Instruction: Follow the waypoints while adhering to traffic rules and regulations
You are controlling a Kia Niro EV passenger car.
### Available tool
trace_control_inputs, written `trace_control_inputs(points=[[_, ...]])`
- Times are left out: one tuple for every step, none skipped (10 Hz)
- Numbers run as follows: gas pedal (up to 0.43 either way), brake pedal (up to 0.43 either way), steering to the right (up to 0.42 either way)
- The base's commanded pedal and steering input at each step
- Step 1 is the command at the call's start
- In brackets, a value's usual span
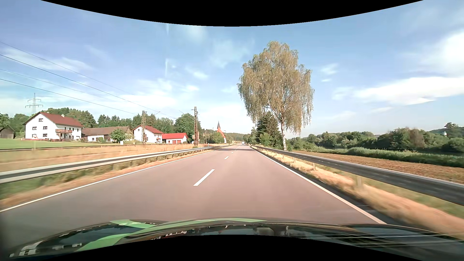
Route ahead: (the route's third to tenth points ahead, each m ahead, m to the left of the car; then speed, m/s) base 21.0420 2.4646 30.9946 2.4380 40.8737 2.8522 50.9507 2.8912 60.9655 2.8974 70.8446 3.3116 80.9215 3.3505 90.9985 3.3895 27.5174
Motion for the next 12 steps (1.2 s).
trace_control_inputs(points=[[0.197,0.000,-0.001],[0.189,0.000,-0.001],[0.157,0.000,-0.001],[0.157,0.000,-0.001],[0.157,0.000,-0.002],[0.157,0.000,-0.002],[0.157,0.000,-0.002],[0.169,0.000,-0.003],[0.177,0.000,-0.003],[0.189,0.000,-0.003],[0.197,0.000,-0.003],[0.209,0.000,-0.003]])
